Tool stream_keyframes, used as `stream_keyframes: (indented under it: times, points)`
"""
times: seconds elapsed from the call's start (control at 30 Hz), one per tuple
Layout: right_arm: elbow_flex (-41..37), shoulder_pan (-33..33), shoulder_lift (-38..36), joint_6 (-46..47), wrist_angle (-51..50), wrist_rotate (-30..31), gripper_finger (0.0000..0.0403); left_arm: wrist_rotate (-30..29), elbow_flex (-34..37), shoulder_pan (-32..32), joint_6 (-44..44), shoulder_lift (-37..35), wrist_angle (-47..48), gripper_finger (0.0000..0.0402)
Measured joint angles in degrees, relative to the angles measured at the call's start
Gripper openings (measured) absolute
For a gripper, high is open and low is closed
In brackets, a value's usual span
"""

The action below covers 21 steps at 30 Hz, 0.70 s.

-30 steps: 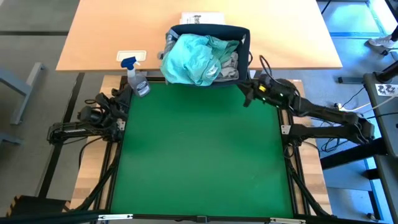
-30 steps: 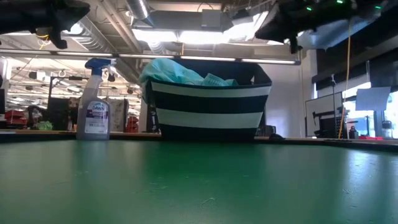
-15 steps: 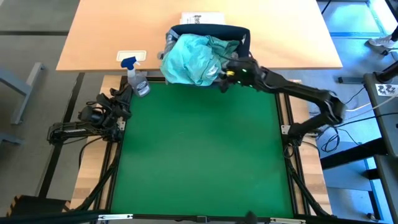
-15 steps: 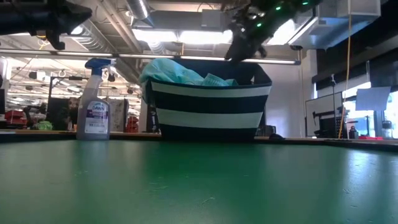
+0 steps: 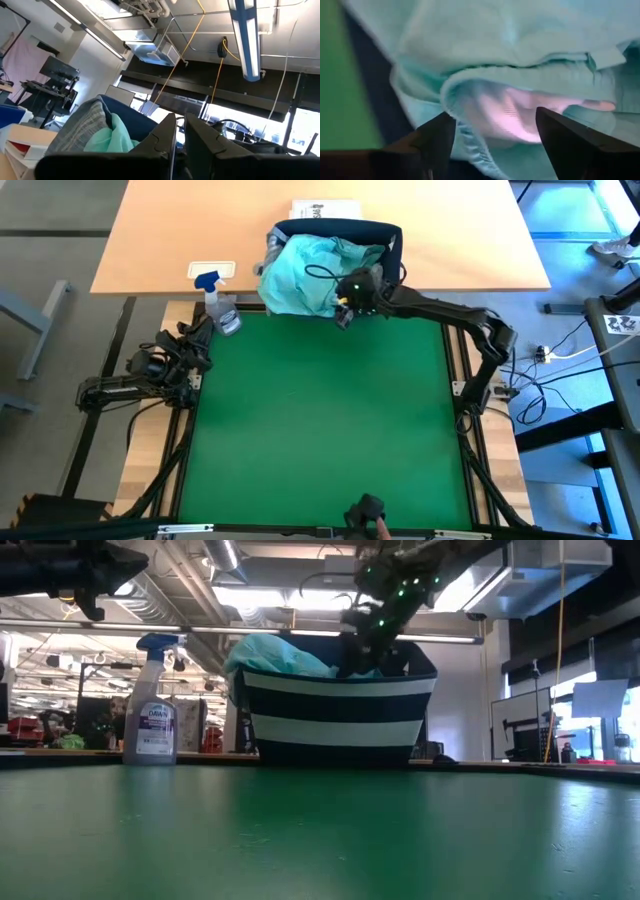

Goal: Fold laundry
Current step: Remove the blue short from the blue laundry bin

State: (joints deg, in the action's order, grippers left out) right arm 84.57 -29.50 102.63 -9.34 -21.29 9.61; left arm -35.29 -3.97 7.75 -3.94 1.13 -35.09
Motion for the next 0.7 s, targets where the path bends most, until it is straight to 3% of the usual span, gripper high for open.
stream_keyframes:
  times: [0.2, 0.47, 0.7]
  points:
    - [0.07, -1.68, 2.49, 0.02, 1.78, -0.92, 0.0199, -0.01, 0.0, 0.0, 0.0, 0.0, 0.04, 0.0034]
    - [0.02, -2.43, 2.66, -2.07, 2.47, -1.22, 0.0016, 0.01, 0.02, -0.02, 0.04, 0.0, 0.09, 0.0034]
    - [3.85, -2.44, 0.09, -3.36, 0.82, -1.78, 0.0009, -0.06, 0.02, 0.0, 0.04, 0.0, 0.11, 0.0034]
